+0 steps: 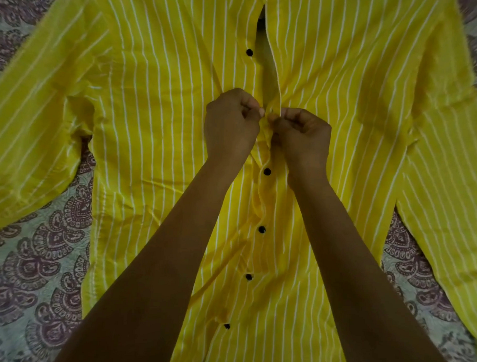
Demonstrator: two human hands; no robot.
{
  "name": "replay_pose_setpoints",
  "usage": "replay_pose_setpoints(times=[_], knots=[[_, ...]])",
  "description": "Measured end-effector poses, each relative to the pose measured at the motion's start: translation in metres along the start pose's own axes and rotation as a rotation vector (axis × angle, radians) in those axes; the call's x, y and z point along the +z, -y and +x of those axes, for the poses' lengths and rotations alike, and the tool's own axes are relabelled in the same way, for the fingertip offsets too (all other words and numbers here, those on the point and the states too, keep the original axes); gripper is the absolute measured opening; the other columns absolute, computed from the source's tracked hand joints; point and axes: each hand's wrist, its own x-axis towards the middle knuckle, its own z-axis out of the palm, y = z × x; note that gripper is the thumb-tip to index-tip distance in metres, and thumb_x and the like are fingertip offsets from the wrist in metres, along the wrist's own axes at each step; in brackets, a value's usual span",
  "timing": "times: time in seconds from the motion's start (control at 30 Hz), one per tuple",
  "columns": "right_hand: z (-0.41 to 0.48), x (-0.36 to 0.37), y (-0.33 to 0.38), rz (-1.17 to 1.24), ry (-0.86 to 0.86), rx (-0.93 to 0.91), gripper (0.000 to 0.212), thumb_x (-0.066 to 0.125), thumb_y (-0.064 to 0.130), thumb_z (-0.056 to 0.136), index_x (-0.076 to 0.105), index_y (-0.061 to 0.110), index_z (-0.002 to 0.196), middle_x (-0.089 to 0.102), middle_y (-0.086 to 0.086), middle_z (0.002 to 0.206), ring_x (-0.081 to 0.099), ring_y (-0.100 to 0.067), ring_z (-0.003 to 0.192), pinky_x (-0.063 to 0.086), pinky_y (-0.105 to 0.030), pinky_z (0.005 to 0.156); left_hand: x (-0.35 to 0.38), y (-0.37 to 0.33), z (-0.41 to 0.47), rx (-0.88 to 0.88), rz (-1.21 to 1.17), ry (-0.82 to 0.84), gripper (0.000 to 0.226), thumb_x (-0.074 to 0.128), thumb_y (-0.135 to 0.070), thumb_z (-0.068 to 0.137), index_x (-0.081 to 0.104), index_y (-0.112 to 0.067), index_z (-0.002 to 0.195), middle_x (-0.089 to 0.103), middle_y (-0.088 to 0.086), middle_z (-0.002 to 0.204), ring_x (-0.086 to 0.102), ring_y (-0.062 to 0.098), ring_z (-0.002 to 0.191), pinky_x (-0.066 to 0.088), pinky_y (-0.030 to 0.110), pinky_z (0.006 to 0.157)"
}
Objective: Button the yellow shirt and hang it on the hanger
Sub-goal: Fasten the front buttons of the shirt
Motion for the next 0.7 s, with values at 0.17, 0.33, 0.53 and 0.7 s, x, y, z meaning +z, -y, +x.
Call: replay_pose_setpoints(times=[0.17,0.33,0.53,0.7], knots=[[-0.003,0.001,0.002,0.037,-0.024,0.002,0.017,0.067,0.005,0.079,0.066,0.018,0.068,0.06,0.001,0.056,0.049,-0.013,0.053,0.041,-0.028,0.054,-0.001,-0.009,-0.007,0.032,-0.134,0.039,0.006,0.062,-0.005,0.081,0.067,-0.009,0.083,0.055,-0.017,0.065,0.058,0.002,0.065,0.045,0.009,0.064],[-0.006,-0.001,0.002,0.008,0.0,-0.018,0.013,0.064,0.004,0.082,0.066,0.015,0.075,0.064,-0.004,0.065,0.057,-0.014,0.059,0.046,-0.029,0.058,-0.005,-0.008,-0.006,-0.035,-0.149,0.09,0.011,0.059,-0.004,0.082,0.068,-0.011,0.084,0.059,-0.01,0.068,0.064,0.016,0.073,0.056,0.033,0.077],[-0.011,-0.006,0.01,0.116,0.088,0.0,0.027,0.05,0.007,0.091,0.066,0.012,0.07,0.065,-0.004,0.064,0.061,-0.014,0.067,0.049,-0.019,0.06,-0.013,-0.012,0.0,-0.074,-0.186,0.171,0.013,0.059,-0.008,0.08,0.064,-0.019,0.074,0.065,0.002,0.069,0.067,0.022,0.074,0.057,0.042,0.078],[-0.01,-0.011,0.013,0.181,0.152,0.053,0.025,0.05,0.01,0.092,0.061,0.007,0.069,0.064,-0.005,0.063,0.06,-0.013,0.064,0.048,-0.018,0.06,-0.014,-0.012,-0.004,-0.068,-0.247,0.178,0.014,0.059,-0.006,0.082,0.064,-0.016,0.074,0.062,0.0,0.061,0.063,0.013,0.058,0.056,0.029,0.064]])
